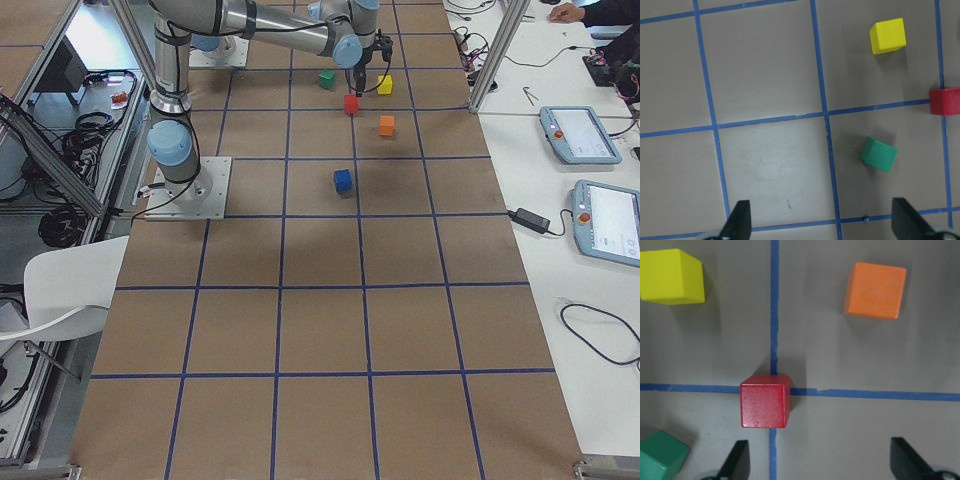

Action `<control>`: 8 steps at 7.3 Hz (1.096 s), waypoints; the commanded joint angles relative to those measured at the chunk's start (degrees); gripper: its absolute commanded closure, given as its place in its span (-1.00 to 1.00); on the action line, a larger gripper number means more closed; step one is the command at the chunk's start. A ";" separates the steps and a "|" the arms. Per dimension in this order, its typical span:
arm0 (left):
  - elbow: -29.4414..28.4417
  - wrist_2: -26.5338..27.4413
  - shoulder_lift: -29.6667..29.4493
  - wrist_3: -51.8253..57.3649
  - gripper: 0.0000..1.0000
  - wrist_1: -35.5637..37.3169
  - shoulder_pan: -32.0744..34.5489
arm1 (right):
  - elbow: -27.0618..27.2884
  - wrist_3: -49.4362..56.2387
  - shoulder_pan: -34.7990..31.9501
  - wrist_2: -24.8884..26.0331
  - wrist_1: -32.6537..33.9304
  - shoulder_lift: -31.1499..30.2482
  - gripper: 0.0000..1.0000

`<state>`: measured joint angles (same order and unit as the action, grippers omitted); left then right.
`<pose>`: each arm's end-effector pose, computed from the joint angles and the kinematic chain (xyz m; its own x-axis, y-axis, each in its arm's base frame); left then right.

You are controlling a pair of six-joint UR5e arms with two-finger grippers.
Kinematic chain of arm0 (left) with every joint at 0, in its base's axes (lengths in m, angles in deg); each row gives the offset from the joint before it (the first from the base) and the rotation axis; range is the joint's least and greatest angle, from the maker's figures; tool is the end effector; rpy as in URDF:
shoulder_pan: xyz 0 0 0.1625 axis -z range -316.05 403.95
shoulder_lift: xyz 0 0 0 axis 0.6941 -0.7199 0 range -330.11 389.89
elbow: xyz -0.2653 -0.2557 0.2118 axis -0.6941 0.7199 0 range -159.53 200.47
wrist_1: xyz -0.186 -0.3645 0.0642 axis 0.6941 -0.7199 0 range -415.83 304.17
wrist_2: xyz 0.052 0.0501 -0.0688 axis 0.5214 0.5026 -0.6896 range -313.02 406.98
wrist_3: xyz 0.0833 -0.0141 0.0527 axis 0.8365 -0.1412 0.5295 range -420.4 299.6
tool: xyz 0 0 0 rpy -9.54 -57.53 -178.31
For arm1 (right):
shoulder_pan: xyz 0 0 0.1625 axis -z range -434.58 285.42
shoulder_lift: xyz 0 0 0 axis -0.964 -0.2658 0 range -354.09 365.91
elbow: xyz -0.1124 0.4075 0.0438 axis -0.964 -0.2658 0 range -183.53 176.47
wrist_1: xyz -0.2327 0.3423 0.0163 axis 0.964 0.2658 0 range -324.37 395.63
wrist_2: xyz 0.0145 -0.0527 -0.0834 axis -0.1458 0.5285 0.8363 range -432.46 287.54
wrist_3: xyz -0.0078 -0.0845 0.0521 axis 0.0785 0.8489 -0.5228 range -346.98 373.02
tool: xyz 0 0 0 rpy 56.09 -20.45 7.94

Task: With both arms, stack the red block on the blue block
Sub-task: 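Lower the right gripper onto the red cube and close it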

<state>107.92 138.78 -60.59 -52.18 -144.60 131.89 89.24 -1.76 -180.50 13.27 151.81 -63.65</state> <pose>-0.1120 -0.5052 0.5080 -0.9937 0.1054 -0.0393 0.1074 0.9928 -0.0525 0.3036 -0.5514 0.3122 -0.9961 -0.0229 -0.0850 -0.0203 0.9993 -0.0313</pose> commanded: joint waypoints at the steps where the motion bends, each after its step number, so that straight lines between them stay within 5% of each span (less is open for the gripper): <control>1: 0.00 0.13 0.04 0.04 -1.00 0.00 0.04 | 0.05 -2.45 -1.74 -1.18 3.07 2.92 -1.00; 8: -0.97 -2.68 0.30 0.04 -1.00 3.32 -0.14 | 0.40 -2.36 -4.73 -1.01 8.18 9.35 -1.00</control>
<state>107.03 135.98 -60.25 -52.14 -143.07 131.83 89.53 -4.18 -185.14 12.18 159.89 -55.12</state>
